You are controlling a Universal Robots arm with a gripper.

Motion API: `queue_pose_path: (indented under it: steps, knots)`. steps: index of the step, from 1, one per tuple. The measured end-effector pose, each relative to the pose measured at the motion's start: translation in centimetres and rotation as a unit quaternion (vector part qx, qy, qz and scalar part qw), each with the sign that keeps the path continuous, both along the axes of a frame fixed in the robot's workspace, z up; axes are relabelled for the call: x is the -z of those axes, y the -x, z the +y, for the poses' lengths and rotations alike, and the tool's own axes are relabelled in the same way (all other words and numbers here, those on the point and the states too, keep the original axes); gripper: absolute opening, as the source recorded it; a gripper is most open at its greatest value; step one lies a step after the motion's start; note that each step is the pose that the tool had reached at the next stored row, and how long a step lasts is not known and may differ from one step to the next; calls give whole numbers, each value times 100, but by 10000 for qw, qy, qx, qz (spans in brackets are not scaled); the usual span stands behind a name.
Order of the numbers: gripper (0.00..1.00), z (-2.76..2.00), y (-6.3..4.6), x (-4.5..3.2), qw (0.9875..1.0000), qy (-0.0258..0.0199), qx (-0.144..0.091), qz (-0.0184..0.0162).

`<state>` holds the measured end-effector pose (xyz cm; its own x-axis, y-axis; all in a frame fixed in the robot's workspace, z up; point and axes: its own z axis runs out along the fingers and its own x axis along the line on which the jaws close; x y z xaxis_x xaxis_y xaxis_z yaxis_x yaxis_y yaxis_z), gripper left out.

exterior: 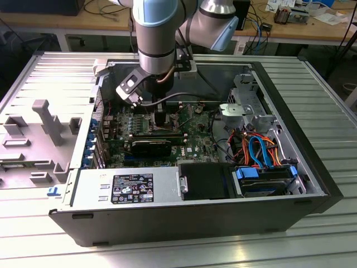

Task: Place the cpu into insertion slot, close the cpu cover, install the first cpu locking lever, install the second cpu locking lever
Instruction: 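Place the cpu into insertion slot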

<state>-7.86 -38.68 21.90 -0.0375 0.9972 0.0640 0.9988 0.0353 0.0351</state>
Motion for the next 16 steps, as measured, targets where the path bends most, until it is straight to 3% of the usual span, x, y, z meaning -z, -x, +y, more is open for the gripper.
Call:
queue_pose_path:
  steps: [16]
  knots:
    - [54, -22, -52, 120, 10000, 0, 79, 1]
